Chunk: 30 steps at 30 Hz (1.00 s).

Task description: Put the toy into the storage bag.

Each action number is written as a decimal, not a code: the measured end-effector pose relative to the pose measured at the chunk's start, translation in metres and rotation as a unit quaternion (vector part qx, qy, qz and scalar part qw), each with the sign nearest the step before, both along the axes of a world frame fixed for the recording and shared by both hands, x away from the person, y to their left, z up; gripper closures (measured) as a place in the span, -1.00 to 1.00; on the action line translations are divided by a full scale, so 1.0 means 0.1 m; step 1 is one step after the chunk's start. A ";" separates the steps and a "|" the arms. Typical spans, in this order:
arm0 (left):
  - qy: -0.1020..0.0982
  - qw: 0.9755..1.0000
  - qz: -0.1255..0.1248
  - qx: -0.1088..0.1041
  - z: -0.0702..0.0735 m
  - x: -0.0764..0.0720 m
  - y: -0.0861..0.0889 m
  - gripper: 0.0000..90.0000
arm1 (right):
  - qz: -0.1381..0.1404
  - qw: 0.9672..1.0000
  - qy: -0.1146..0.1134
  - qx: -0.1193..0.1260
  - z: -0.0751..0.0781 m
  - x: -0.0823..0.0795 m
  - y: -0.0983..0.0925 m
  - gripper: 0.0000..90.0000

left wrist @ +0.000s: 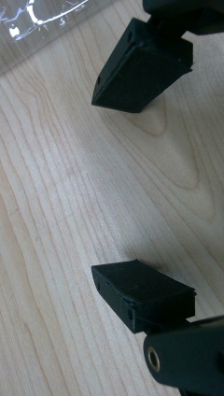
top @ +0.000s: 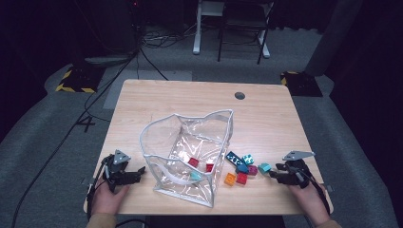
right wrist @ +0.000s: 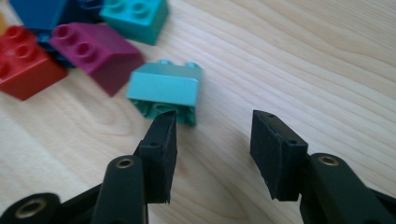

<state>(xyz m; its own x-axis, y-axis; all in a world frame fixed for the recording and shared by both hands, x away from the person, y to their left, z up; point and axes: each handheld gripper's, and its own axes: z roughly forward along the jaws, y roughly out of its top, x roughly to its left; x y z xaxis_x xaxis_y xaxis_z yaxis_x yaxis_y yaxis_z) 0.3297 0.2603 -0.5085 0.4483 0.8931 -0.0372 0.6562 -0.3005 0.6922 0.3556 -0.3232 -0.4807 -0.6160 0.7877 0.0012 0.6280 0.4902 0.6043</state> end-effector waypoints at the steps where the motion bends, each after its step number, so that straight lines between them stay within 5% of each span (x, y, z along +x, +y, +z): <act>1: 0.000 1.000 0.000 0.000 0.00 0.00 0.00 -0.62 | -0.008 1.000 0.001 0.003 0.00 0.00 -0.03 0.14; 8: 0.000 1.000 0.000 0.000 0.00 0.00 0.00 -0.62 | 0.013 1.000 -0.004 0.023 0.05 -0.12 0.05 0.10; 15: 0.000 1.000 0.000 0.000 0.00 0.00 0.00 -0.62 | 0.031 0.999 0.002 0.013 -0.01 -0.06 0.22 0.04; 21: 0.000 1.000 0.000 0.000 0.00 0.00 0.00 -0.62 | 0.021 1.000 0.007 0.011 -0.03 0.05 0.26 0.29; 30: 0.000 1.000 0.000 0.000 0.00 0.00 0.00 -0.62 | 0.029 0.999 0.009 0.044 0.17 0.03 0.20 0.30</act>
